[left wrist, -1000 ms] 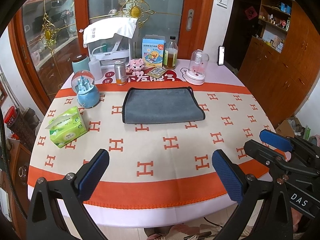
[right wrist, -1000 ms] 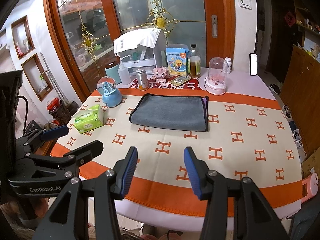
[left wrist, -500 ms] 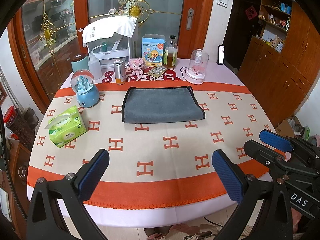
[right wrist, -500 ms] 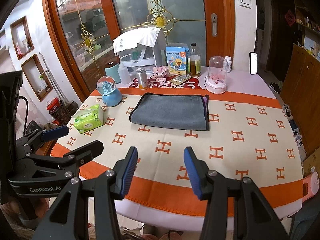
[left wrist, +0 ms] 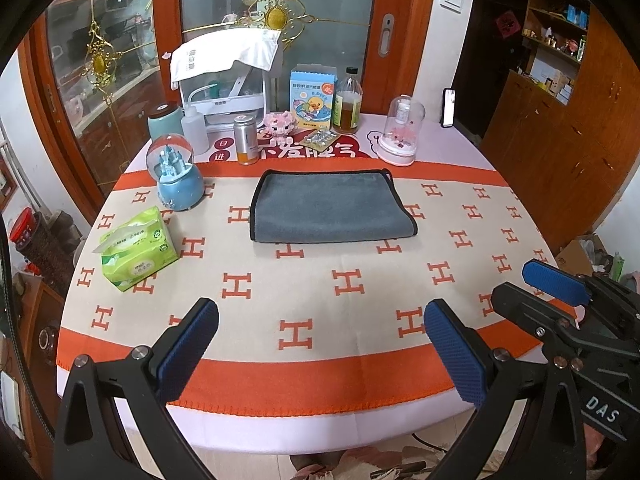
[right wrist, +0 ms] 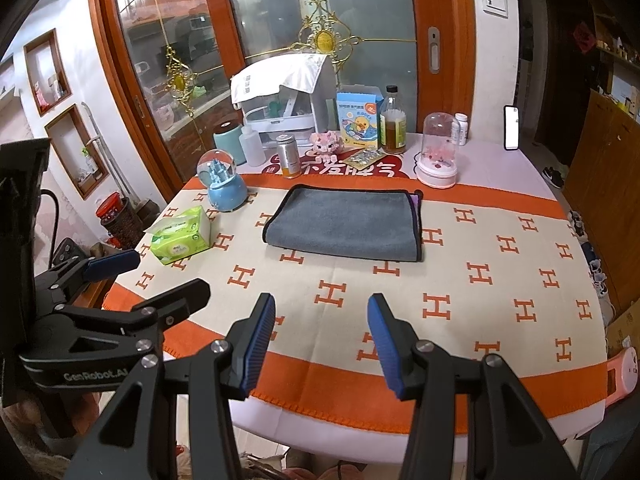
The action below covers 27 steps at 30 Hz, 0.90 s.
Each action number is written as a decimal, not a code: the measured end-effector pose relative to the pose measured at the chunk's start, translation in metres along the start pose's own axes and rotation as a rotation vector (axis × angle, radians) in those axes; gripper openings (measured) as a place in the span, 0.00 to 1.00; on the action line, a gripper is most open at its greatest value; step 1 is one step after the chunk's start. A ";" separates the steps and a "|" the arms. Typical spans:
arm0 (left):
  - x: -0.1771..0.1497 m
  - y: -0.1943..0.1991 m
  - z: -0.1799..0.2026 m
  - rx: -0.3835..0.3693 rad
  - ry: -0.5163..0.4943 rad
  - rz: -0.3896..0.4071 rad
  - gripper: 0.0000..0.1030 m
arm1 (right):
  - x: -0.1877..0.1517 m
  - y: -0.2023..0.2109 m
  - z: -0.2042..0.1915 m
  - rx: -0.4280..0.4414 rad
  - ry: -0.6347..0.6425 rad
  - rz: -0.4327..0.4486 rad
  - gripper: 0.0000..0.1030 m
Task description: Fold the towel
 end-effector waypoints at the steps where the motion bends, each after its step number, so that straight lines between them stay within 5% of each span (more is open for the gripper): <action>1: 0.000 0.000 -0.001 0.000 0.001 0.000 0.99 | 0.000 0.000 -0.002 -0.002 0.008 0.004 0.47; 27: -0.001 0.001 -0.001 0.005 0.001 0.005 0.99 | -0.001 -0.006 0.005 0.003 -0.022 -0.013 0.47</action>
Point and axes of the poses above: each gripper's, at about its wrist camera, not at the fingertips, and y roughly against the way its jaws point, z to its right, x to its top, the point moved 4 cm from there along -y, roughly the way its jaws point, and after that the axes turned 1 degree about -y, right-handed, at the moved point
